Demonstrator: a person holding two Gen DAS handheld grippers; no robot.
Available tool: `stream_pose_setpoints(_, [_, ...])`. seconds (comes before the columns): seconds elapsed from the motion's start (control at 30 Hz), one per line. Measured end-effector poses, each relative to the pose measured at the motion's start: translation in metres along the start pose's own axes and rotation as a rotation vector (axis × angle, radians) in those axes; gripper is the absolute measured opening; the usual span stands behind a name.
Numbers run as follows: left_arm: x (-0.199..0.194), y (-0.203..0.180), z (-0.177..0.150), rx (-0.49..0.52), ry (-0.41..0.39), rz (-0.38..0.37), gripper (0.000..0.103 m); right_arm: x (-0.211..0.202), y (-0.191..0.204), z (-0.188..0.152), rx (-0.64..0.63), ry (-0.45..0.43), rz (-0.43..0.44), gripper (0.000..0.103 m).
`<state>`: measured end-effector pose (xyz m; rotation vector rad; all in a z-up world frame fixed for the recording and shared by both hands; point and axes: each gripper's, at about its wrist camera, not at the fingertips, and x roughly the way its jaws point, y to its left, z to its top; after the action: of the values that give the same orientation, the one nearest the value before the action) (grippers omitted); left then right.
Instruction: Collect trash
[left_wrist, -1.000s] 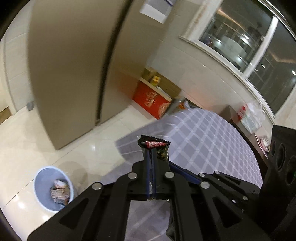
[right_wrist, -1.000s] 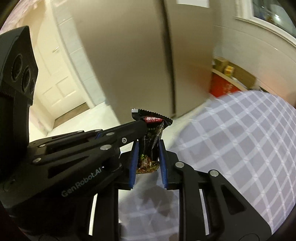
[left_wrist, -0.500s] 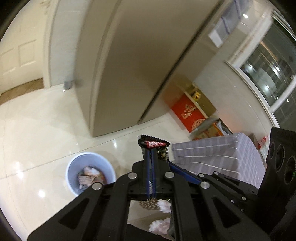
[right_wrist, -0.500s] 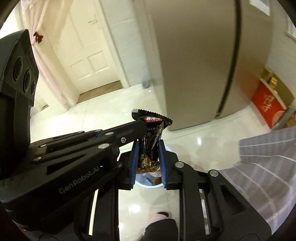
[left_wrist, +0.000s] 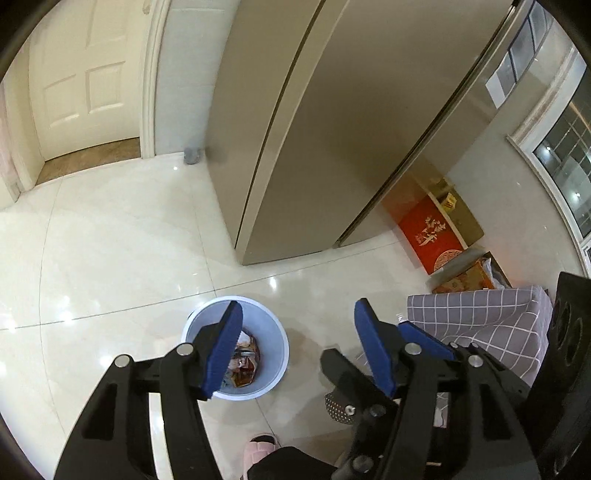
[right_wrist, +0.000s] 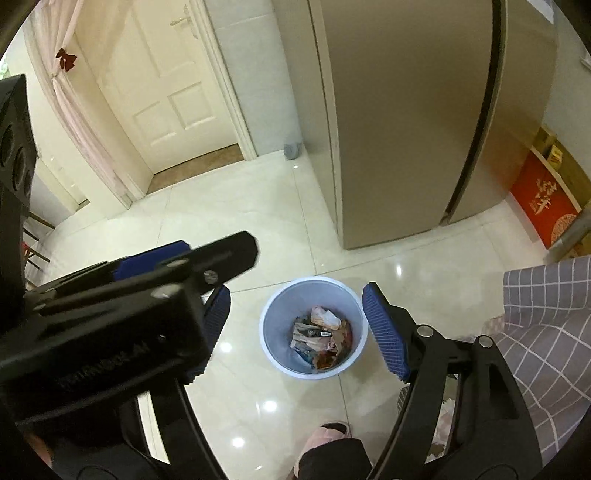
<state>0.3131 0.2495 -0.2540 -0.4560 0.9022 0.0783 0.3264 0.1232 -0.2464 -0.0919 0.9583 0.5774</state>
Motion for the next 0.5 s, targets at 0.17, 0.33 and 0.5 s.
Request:
stream_pose_setpoints(0.17, [-0.011, -0.008, -0.007, 0.028, -0.021, 0.075, 0.066, -0.012, 0.002, -0.003, 0.024, -0.01, -0.045, 0.074])
stream_pose_setpoints(0.33, [-0.037, -0.031, -0.019, 0.098, -0.073, 0.147, 0.069, -0.044, -0.003, -0.011, 0.025, -0.044, -0.113, 0.074])
stream_pose_setpoints(0.5, [-0.072, -0.055, -0.03, 0.154, -0.159, 0.184, 0.076, -0.085, -0.014, -0.024, 0.039, -0.1, -0.166, 0.074])
